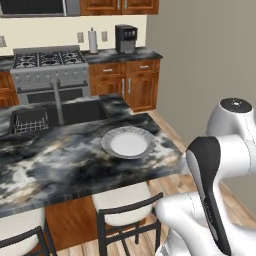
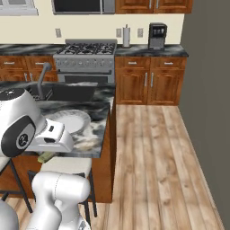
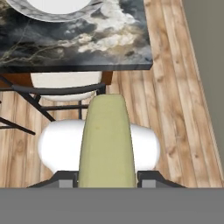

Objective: Retrieve the butter from the fridge and place it on a plate on the dining table. Then retrieve the butter knife by the fridge and place it near the plate.

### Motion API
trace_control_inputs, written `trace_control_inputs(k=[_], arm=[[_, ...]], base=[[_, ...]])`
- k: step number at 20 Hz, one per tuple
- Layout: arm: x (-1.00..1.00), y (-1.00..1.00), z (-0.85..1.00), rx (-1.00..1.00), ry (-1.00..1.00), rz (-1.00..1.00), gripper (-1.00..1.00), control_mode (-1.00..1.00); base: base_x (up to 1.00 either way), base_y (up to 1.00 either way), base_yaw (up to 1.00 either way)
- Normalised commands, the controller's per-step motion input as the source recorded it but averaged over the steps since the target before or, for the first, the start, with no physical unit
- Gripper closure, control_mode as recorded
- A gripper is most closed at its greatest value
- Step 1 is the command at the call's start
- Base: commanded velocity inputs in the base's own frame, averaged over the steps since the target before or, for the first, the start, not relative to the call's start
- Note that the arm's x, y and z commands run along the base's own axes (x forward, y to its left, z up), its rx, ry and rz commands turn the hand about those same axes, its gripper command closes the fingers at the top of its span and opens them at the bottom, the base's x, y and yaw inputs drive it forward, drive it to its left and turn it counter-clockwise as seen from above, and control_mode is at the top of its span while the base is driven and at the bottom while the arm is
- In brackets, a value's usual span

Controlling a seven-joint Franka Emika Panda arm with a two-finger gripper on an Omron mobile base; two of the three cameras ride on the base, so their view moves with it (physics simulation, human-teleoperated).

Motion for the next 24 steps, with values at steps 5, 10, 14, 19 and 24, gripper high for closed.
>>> trace_control_inputs(k=[5,10,14,19,24], arm=[[0.0,0.0,0.0,0.0,0.0,0.0,1.0,1.0],[0.0,0.0,0.0,0.0,0.0,0.0,1.0,1.0],[0.0,0.0,0.0,0.0,0.0,0.0,1.0,1.0],[0.0,0.0,0.0,0.0,0.0,0.0,1.0,1.0],[0.31,0.04,0.0,0.0,0.0,0.0,1.0,-1.0]], base=[[0.5,0.3,-0.04],[0.25,0.13,-0.02],[0.1,0.0,0.0],[0.1,0.0,0.0],[0.01,0.0,0.0]])
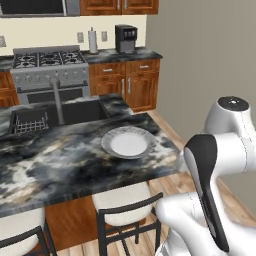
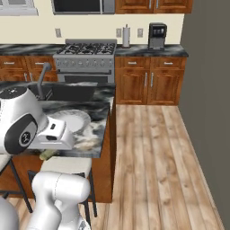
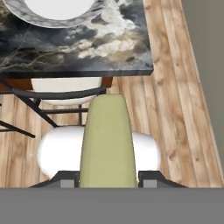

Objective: Retrieve the butter from the fridge and place it on a plate on the dining table. Then retrieve the butter knife by the fridge and place it near the plate.

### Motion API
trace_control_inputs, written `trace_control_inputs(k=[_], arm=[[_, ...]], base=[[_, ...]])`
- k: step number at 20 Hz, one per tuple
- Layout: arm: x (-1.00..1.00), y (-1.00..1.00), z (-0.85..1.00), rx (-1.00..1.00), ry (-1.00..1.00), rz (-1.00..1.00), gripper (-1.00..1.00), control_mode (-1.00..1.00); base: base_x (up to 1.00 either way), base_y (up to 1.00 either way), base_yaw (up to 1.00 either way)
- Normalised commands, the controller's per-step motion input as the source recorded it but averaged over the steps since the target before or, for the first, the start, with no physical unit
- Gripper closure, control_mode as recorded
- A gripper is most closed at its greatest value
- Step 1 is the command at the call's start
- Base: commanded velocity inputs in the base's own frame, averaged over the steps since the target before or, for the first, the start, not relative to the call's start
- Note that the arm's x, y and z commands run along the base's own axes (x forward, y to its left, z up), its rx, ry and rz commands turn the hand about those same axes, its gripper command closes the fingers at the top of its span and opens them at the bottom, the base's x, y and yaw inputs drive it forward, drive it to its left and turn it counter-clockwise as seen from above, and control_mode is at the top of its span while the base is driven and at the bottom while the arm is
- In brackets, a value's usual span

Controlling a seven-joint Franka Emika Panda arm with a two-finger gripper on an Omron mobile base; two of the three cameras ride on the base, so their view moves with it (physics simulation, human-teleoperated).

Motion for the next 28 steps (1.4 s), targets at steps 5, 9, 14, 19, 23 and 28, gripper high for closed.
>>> trace_control_inputs(k=[5,9,14,19,23,28], arm=[[0.75,0.12,0.16,-0.01,0.03,0.08,1.0,-1.0],[0.81,0.28,0.13,-0.04,0.05,0.05,1.0,-1.0],[1.0,0.51,0.02,-0.02,0.05,0.0,1.0,-1.0],[0.95,0.2,-0.09,0.0,0.0,0.03,1.0,-1.0],[0.73,-0.03,-0.16,0.01,0.02,0.12,1.0,-1.0],[0.68,0.06,-0.49,0.06,-0.01,0.14,1.0,-1.0]], base=[[0.0,0.0,0.0],[0.0,0.0,0.0],[0.0,0.0,0.0],[0.0,0.0,0.0],[0.0,0.0,0.0],[0.0,0.0,0.0]])
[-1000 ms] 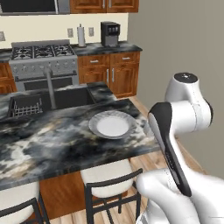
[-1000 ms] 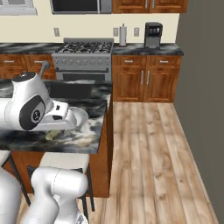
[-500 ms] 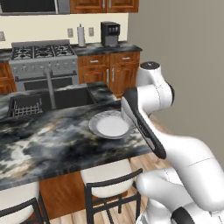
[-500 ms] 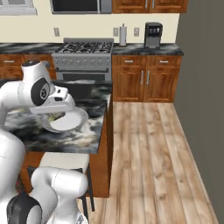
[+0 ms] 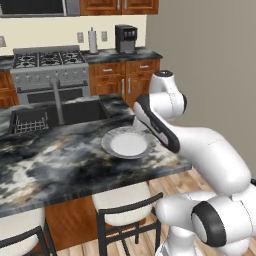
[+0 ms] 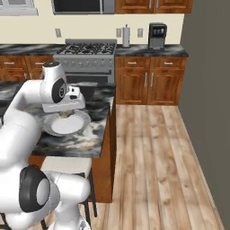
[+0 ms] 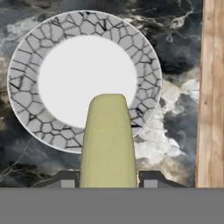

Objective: Retrieve the butter from the fridge and place it on a plate on the dining table. Then retrieve the butter knife by the fridge and place it near the plate.

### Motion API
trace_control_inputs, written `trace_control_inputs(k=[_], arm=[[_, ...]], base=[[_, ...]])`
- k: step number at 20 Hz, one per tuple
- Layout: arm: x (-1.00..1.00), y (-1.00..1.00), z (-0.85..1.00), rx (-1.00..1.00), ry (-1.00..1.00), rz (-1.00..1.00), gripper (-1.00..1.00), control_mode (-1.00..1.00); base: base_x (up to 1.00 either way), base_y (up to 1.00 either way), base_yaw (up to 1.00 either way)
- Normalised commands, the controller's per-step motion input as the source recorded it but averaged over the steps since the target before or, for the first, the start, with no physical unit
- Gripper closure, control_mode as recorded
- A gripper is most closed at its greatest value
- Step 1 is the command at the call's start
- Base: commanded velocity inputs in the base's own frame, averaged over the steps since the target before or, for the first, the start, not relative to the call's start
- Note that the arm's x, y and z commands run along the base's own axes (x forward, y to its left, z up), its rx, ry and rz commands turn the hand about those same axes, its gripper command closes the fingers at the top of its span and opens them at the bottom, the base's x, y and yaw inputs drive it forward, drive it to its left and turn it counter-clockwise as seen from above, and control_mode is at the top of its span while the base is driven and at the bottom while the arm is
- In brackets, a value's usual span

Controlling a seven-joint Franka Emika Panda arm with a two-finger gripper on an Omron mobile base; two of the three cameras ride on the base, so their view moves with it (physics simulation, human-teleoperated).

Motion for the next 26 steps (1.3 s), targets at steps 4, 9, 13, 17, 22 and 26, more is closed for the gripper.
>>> trace_control_inputs(k=[4,9,13,17,22,26], arm=[[0.77,0.24,-0.46,0.05,-0.01,0.06,1.0,-1.0],[0.49,0.4,-0.12,-0.02,0.05,0.0,1.0,-1.0],[0.39,0.4,-0.24,-0.02,0.01,0.0,1.0,-1.0],[0.08,0.11,-0.33,-0.01,0.01,0.0,1.0,-1.0],[-0.02,0.0,-0.52,0.0,0.0,0.0,1.0,-1.0],[-0.12,-0.01,-0.44,0.0,-0.03,0.0,1.0,-1.0]], base=[[0.0,0.0,0.0],[0.0,0.0,0.0],[0.0,0.0,0.0],[0.0,0.0,0.0],[0.0,0.0,0.0],[0.0,0.0,0.0]])
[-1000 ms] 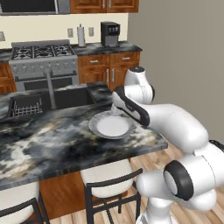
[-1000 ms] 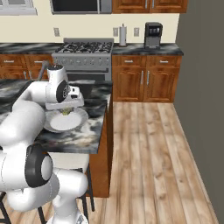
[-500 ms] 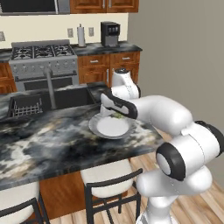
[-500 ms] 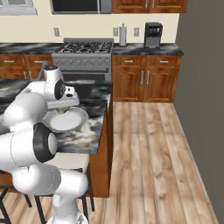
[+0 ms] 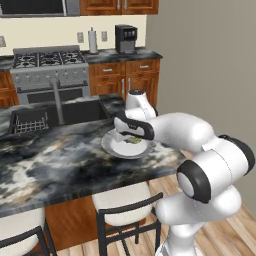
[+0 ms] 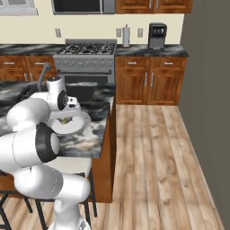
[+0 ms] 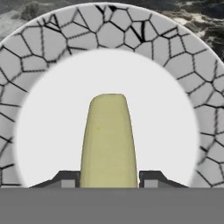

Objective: Retrieve the butter from the fridge and place it on a plate on the dining table. Then retrieve the butter knife by the fridge and place it near the plate.

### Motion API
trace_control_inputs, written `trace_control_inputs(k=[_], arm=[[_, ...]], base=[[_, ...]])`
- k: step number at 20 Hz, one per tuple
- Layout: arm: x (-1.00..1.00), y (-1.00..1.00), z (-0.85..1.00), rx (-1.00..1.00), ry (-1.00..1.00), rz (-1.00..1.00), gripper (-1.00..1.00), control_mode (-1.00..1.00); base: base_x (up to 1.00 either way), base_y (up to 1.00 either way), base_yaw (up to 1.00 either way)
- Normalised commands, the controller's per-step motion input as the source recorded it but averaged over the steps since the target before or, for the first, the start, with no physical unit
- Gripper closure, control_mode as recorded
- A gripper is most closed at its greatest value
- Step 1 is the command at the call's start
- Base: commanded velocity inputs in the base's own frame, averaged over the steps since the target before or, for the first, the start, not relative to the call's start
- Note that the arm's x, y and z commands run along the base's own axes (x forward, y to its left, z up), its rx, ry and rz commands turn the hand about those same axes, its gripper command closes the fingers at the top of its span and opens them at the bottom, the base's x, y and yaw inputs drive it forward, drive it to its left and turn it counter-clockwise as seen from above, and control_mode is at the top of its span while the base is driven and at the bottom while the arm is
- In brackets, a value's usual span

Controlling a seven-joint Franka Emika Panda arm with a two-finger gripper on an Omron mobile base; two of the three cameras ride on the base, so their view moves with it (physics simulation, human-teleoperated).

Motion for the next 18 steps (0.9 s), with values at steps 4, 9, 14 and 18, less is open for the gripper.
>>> trace_control_inputs(k=[4,9,14,18], arm=[[-0.03,-0.03,-0.15,0.0,-0.07,0.01,1.0,-1.0],[0.0,0.0,-0.01,0.0,-0.03,0.0,1.0,-1.0],[0.0,0.0,0.0,0.0,-0.02,0.0,-1.0,-1.0],[0.0,0.0,0.0,0.0,0.0,0.0,-1.0,-1.0]], base=[[0.0,0.0,0.0],[0.0,0.0,0.0],[0.0,0.0,0.0],[0.0,0.0,0.0]])
